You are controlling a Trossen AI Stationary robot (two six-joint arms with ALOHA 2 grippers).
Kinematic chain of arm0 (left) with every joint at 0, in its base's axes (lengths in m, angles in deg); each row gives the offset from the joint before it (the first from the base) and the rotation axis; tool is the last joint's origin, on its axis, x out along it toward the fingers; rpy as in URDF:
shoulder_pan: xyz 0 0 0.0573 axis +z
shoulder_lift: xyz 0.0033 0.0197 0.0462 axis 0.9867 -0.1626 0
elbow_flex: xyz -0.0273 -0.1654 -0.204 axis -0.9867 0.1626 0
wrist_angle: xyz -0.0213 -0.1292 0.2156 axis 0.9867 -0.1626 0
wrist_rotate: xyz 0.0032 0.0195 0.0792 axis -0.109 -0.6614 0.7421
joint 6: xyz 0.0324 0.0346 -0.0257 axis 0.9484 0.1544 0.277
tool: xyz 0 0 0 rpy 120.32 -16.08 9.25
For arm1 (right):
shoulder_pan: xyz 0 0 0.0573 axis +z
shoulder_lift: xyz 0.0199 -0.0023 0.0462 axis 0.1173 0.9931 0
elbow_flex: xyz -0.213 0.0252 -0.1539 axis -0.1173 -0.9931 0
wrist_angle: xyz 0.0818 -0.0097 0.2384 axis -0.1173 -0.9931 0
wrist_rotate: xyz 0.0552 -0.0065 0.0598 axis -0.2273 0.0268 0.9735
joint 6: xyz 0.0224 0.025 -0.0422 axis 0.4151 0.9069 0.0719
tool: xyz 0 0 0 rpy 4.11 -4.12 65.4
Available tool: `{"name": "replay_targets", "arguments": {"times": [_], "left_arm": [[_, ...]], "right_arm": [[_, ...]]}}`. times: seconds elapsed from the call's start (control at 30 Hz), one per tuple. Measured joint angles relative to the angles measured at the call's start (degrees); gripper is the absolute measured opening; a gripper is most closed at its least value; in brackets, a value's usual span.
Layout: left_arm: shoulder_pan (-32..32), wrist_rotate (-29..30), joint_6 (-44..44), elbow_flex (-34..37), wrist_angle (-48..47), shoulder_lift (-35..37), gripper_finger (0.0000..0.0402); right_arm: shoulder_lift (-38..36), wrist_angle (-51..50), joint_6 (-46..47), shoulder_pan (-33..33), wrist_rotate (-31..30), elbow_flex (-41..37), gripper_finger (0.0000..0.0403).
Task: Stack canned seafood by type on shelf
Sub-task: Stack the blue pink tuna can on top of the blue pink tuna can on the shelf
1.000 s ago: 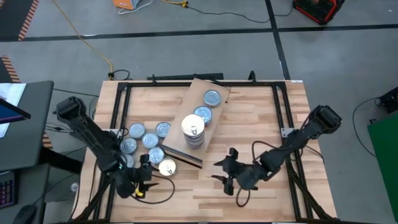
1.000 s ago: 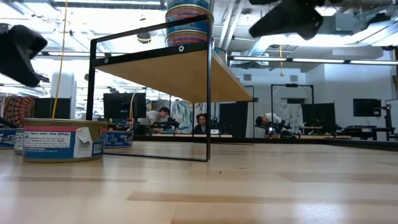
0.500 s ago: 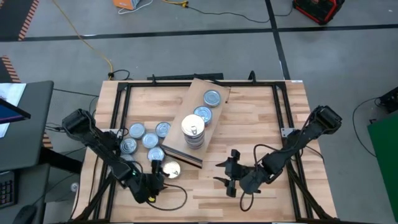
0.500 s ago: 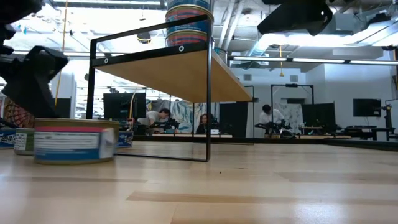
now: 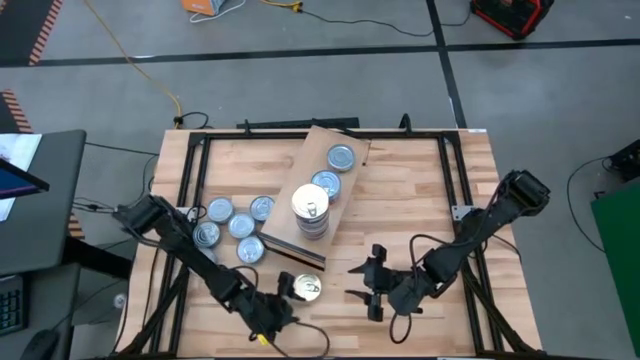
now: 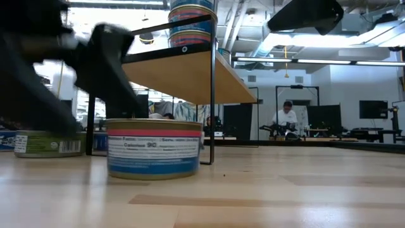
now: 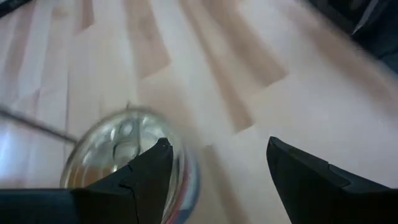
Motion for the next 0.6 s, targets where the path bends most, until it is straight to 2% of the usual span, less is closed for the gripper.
{"name": "replay_targets", "arguments": {"times": [0.2,0.4,0.5,0.6], "left_arm": [[-1.7,1.2,-10.5,-7.8,-20.2,2.1,0.0249],[-1.8,2.4,-27.1,-9.3,-37.7,2.2,0.0249],[-1.3,3.9,-34.3,-9.3,-43.3,2.2,0.0249],[0.1,5.7,-36.0,-8.3,-43.1,2.2,0.0249]], "right_arm": [[0.0,-1.6,0.1,0.7,1.2,0.0,0.026],[0.0,-1.1,0.1,0.7,1.2,0.0,0.026],[0.0,-1.1,0.1,0.7,1.1,0.0,0.026],[0.0,-1.1,0.1,0.4,1.1,0.0,0.026]]}}
